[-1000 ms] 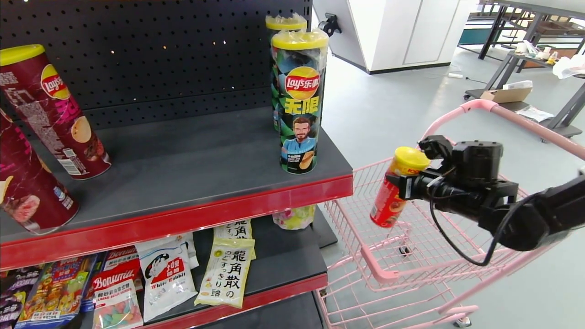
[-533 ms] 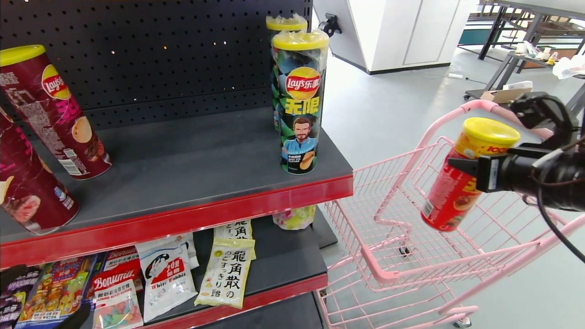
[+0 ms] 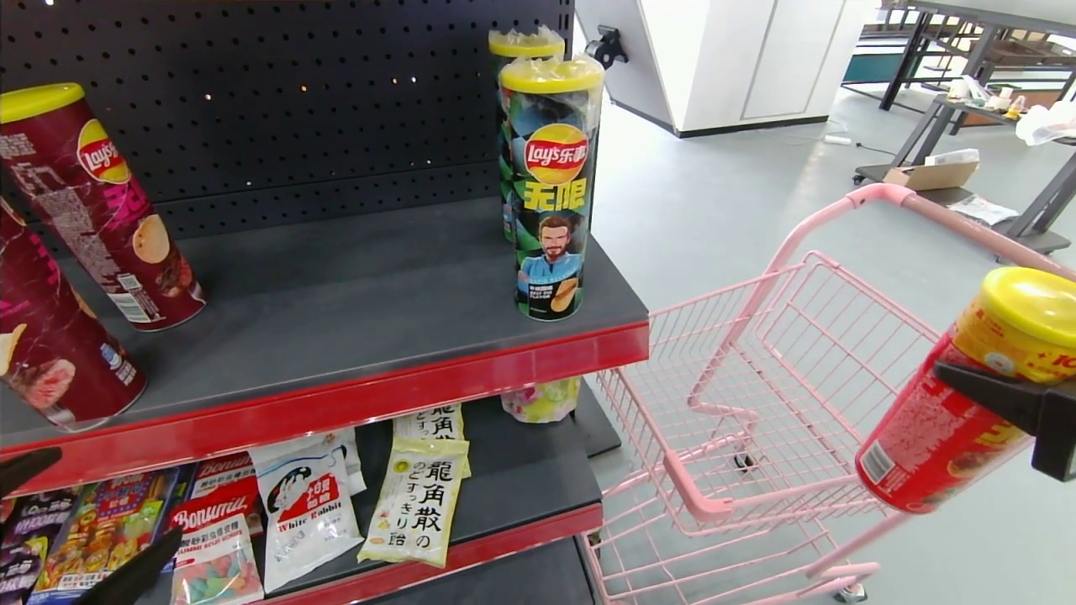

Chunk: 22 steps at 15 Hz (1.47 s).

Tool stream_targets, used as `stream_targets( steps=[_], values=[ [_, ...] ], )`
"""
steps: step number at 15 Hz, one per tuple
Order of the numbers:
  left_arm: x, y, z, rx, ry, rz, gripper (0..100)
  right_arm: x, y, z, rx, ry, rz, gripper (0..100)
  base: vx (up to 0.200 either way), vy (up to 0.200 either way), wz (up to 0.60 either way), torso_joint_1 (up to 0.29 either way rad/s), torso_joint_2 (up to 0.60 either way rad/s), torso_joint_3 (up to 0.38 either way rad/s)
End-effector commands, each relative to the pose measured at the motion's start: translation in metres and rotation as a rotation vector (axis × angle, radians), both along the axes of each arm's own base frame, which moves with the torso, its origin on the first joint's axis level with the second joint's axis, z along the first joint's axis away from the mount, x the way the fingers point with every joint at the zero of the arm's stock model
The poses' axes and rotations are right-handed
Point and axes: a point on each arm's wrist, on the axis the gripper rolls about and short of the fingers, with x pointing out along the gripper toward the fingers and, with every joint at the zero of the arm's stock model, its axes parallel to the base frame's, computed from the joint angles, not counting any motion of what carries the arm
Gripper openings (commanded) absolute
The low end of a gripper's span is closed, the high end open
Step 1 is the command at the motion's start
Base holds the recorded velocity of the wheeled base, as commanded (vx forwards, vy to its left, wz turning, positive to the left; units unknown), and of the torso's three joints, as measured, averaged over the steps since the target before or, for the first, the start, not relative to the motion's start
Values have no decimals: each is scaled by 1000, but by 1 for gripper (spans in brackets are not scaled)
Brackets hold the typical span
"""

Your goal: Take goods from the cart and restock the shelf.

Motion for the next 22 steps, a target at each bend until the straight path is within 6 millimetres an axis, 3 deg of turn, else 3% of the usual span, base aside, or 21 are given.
stream_targets(
  steps=[1, 6, 11, 22],
  values=[
    [2, -1, 0, 4, 7, 0, 100, -10, -3, 1, 8, -28, 0, 0, -200, 0, 0, 2, 2, 2],
    [1, 0, -3, 21, 10, -6, 100, -16, -5, -6, 5, -19, -6, 0, -200, 0, 0, 0, 2, 3],
    [1, 0, -2, 40, 2, -11, 100, -15, -5, -8, 2, -8, -4, 0, 0, 0, 0, 28, -82, -50],
    [-1, 0, -1, 50, -13, -11, 100, -6, -3, -6, -4, 0, -12, 0, 0, 0, 0, 167, -429, -262]
  ],
)
